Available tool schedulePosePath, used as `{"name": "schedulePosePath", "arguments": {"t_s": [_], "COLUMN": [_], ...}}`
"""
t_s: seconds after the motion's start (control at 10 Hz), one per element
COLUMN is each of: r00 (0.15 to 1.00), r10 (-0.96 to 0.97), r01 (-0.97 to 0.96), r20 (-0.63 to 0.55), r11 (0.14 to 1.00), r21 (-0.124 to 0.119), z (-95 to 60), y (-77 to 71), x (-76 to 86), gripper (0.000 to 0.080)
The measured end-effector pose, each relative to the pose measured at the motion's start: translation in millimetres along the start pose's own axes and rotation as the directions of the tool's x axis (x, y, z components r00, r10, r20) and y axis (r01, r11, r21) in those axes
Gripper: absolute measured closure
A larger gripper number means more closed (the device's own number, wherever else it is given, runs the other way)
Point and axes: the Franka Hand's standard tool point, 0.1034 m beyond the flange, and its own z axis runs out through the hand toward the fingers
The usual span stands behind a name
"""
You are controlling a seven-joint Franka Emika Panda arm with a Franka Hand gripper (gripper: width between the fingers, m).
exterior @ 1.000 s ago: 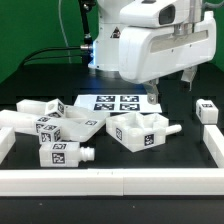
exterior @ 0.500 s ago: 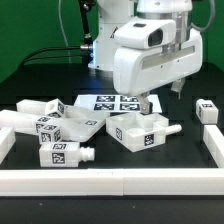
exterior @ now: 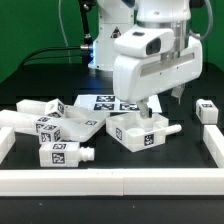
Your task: Assemble chair
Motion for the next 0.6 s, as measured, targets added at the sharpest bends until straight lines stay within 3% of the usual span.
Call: {"name": "schedulePosePath", "arguments": {"t_s": [0.2, 0.3, 0.4, 0.6], "r00": [1.0, 1.0, 1.0, 1.0], "r10": [0.007, 0.006, 0.006, 0.006], "r01": [-0.007, -0.006, -0.006, -0.006], "r20": [0.012, 0.012, 0.012, 0.013], "r11": [1.0, 1.0, 1.0, 1.0], "r21": [0.014, 0.014, 0.014, 0.015], "z": [15.9, 15.3, 15.6, 16.1], "y": [-4.3, -4.3, -4.4, -4.6], "x": [-6.9, -6.5, -6.6, -6.9], "gripper": [0.015, 0.0278, 0.0278, 0.055]}}
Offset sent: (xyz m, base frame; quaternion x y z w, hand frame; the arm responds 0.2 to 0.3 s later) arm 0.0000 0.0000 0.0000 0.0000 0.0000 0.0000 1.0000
